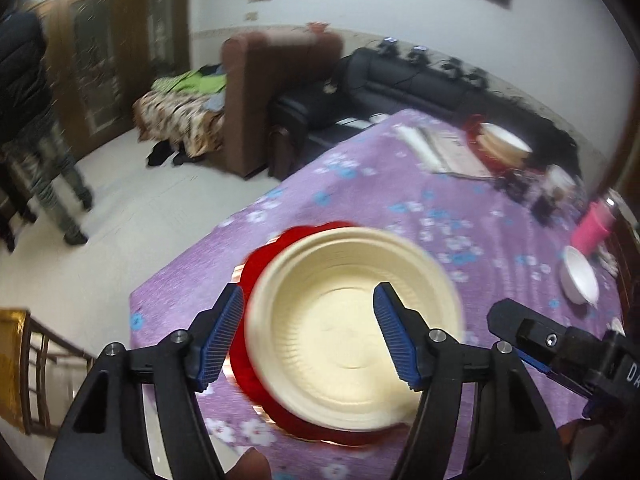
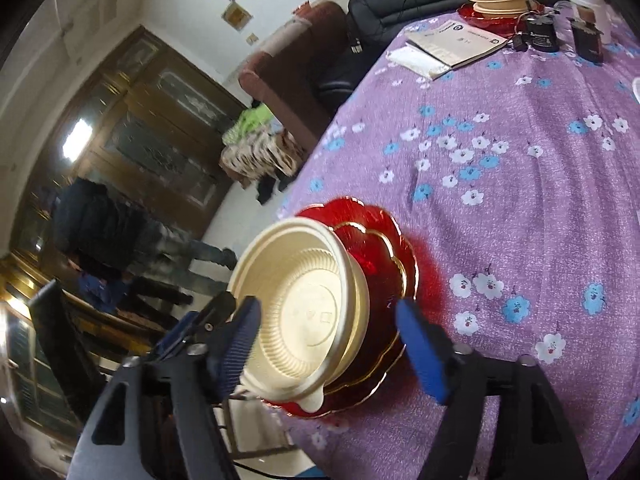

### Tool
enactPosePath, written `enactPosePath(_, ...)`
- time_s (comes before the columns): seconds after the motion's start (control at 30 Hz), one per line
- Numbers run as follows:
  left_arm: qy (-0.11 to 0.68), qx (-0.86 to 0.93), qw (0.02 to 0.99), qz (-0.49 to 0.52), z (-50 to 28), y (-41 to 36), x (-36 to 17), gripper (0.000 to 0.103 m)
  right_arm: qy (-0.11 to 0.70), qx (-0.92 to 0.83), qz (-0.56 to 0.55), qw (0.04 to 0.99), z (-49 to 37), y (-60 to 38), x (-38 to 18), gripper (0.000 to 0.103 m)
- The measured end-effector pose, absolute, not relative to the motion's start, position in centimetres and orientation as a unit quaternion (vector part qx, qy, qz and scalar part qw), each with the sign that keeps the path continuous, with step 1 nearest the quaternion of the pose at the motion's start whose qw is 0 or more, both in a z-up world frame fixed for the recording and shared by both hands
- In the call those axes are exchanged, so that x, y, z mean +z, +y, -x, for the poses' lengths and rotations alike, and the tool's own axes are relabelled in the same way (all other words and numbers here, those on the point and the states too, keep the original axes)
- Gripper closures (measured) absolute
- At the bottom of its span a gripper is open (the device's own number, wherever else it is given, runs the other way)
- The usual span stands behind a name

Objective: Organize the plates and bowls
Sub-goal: 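Move both tools back toward the remaining white bowls, then grasp the rim of a white foam bowl with the left tool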

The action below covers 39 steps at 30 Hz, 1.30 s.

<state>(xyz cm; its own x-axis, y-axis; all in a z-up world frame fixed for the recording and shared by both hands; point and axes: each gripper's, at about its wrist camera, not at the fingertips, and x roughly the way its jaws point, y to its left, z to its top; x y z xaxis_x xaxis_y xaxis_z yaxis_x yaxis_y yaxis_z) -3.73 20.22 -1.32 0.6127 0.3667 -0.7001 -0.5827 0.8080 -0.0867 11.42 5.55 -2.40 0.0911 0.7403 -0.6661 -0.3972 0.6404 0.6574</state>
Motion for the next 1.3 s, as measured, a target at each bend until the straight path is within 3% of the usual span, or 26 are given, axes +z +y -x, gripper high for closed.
enactPosePath(0.27,0.356,0.174,0.912,0.108,-0.1,13.1,0.1,0.036,0.527,0.319,-0.241,0.75,-13.7,-4.6,-2.3,0.021)
enactPosePath(0.73,0.426,0.048,0.9,0.077,-7.4,2.8,-2.2,0.036,0.511,0.221,-0.311,0.77,-16.0,-18.1,-3.8,0.021)
enactPosePath(1.3,0.445,0.028,0.891,0.091,-19.9,-2.4,-3.9,0.031,0.502,0.141,-0.347,0.779,-26.9,-24.2,-4.3,0.021)
